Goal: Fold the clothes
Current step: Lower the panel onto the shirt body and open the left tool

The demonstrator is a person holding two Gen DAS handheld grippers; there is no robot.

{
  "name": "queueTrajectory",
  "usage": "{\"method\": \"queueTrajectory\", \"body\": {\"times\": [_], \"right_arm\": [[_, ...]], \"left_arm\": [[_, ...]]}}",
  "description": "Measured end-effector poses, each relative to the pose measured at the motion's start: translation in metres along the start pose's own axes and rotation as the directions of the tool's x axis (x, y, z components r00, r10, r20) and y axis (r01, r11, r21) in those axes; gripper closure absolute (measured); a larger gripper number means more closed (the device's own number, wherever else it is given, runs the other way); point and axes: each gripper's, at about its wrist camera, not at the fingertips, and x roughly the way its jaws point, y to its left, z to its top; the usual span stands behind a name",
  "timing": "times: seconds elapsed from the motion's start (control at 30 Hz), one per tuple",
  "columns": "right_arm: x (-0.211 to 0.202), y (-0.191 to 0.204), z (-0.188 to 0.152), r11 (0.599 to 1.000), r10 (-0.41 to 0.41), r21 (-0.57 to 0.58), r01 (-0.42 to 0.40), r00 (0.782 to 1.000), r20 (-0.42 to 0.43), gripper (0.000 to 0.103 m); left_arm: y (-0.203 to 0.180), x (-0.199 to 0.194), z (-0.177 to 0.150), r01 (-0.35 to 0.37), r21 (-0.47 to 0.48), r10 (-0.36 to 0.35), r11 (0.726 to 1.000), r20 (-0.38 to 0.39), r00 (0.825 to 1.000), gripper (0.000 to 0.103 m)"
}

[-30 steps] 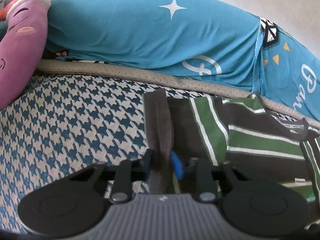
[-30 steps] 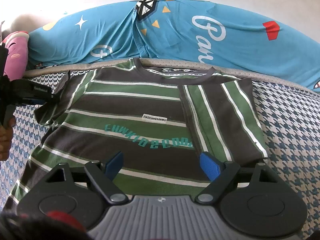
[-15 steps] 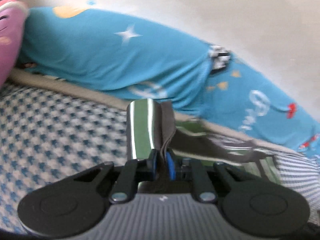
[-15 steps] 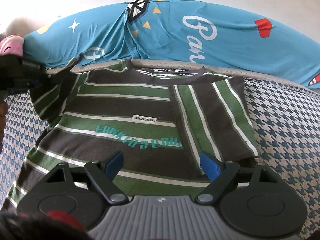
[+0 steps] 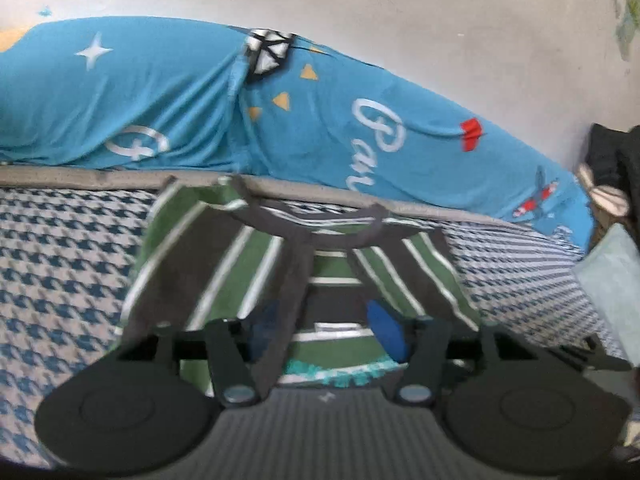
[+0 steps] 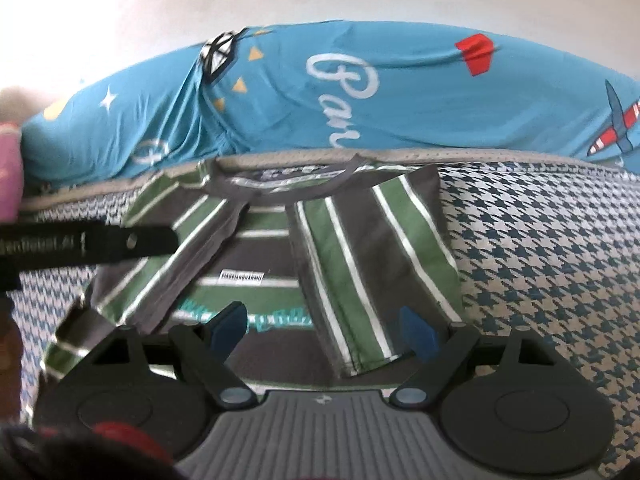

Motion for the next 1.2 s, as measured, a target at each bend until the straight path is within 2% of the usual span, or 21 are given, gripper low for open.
{"method": "queueTrajectory", "body": {"times": [0.07, 0.13, 0.23, 0.3, 0.43, 0.63, 0.77, 1.2], "right_arm": [[0.001, -0.003, 0.001, 0.998, 0.048, 0.036, -0.049, 0.999, 0.013, 0.019], [0.002, 0.000, 0.004, 0.996, 0.078, 0.034, -0.079, 0.997, 0.026, 0.019], [0.005, 0.007, 0.008, 0.993, 0.115, 0.017, -0.116, 0.992, 0.045, 0.019], [0.007, 0.013, 0.010, 0.992, 0.125, -0.009, -0.125, 0.991, 0.057, 0.019], [0.013, 0.018, 0.012, 0.987, 0.158, -0.026, -0.156, 0.985, 0.071, 0.019], [0.032, 0.015, 0.017, 0.981, 0.191, 0.030, -0.193, 0.979, 0.072, 0.022], [0.044, 0.015, 0.021, 0.978, 0.197, 0.051, -0.201, 0.977, 0.085, 0.023], [0.078, 0.041, 0.041, 0.986, 0.157, -0.067, -0.150, 0.982, 0.108, 0.023]], "left_arm": [[0.006, -0.004, 0.000, -0.063, -0.004, 0.063, 0.998, 0.003, 0.998, 0.039], [0.009, -0.008, 0.001, -0.116, -0.010, 0.116, 0.993, 0.004, 0.993, 0.026], [0.016, -0.017, 0.000, -0.157, -0.024, 0.157, 0.987, -0.004, 0.988, 0.022], [0.020, -0.024, -0.004, -0.194, -0.026, 0.194, 0.981, -0.009, 0.981, 0.013], [0.031, -0.035, -0.012, -0.249, -0.046, 0.248, 0.967, -0.025, 0.968, 0.003], [0.049, -0.037, -0.020, -0.295, -0.074, 0.291, 0.953, -0.062, 0.955, 0.000], [0.060, -0.027, -0.020, -0.320, -0.108, 0.307, 0.941, -0.119, 0.944, 0.000], [0.056, -0.020, -0.022, -0.308, -0.089, 0.294, 0.947, -0.142, 0.945, 0.000]]}}
